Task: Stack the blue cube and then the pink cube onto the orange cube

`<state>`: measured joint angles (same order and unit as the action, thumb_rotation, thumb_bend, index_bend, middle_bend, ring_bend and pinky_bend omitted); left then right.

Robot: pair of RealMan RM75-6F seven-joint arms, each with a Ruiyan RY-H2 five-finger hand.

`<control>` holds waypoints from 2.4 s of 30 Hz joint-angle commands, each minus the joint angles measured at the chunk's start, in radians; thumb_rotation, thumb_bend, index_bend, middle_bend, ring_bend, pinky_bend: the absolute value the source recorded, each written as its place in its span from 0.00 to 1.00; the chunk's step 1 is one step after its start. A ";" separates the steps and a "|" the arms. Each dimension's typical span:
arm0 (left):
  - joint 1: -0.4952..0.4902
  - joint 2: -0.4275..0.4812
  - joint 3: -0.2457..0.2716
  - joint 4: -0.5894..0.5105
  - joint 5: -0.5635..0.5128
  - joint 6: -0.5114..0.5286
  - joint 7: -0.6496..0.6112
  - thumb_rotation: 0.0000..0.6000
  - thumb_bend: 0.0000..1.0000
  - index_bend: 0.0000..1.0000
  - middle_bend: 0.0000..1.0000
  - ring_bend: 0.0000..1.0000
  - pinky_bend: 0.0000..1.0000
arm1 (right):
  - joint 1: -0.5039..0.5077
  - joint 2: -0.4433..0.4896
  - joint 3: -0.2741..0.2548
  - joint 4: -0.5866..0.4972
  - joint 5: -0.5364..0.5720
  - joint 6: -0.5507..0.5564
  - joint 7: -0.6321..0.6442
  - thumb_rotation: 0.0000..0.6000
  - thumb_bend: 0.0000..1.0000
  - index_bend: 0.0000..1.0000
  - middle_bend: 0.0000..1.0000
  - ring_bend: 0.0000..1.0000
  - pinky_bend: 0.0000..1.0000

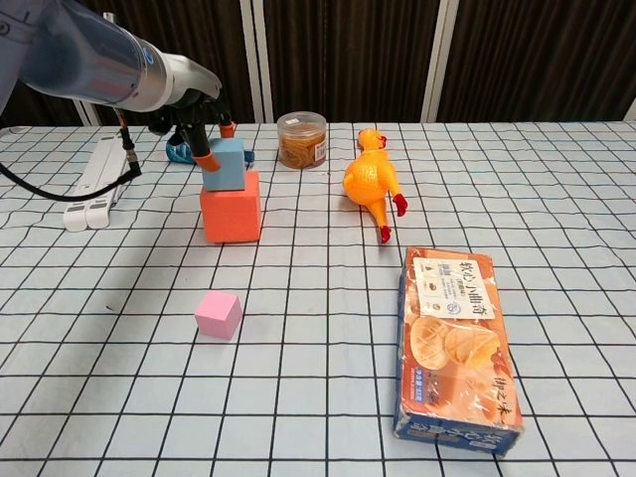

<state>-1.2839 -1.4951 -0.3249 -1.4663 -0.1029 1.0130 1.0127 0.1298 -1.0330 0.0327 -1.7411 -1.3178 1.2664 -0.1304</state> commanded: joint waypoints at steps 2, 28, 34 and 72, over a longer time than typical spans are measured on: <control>-0.003 0.009 0.001 -0.013 -0.011 0.000 0.011 1.00 0.40 0.28 0.91 0.73 0.83 | 0.001 0.003 0.000 -0.004 0.003 -0.003 -0.001 1.00 0.13 0.05 0.09 0.19 0.24; -0.004 0.062 0.012 -0.110 0.011 0.031 0.008 1.00 0.40 0.30 0.91 0.73 0.82 | 0.001 0.017 0.001 -0.026 0.008 0.003 -0.003 1.00 0.13 0.05 0.09 0.19 0.24; -0.008 0.055 0.016 -0.106 0.016 0.039 0.004 1.00 0.40 0.31 0.91 0.73 0.82 | 0.003 0.014 0.001 -0.022 0.011 -0.003 -0.002 1.00 0.13 0.05 0.09 0.19 0.24; -0.010 0.036 0.033 -0.090 0.014 0.038 0.006 1.00 0.40 0.29 0.90 0.73 0.82 | 0.004 0.016 0.000 -0.025 0.016 -0.004 -0.004 1.00 0.13 0.05 0.09 0.19 0.24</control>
<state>-1.2941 -1.4589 -0.2920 -1.5562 -0.0884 1.0512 1.0189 0.1334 -1.0175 0.0326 -1.7664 -1.3022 1.2626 -0.1344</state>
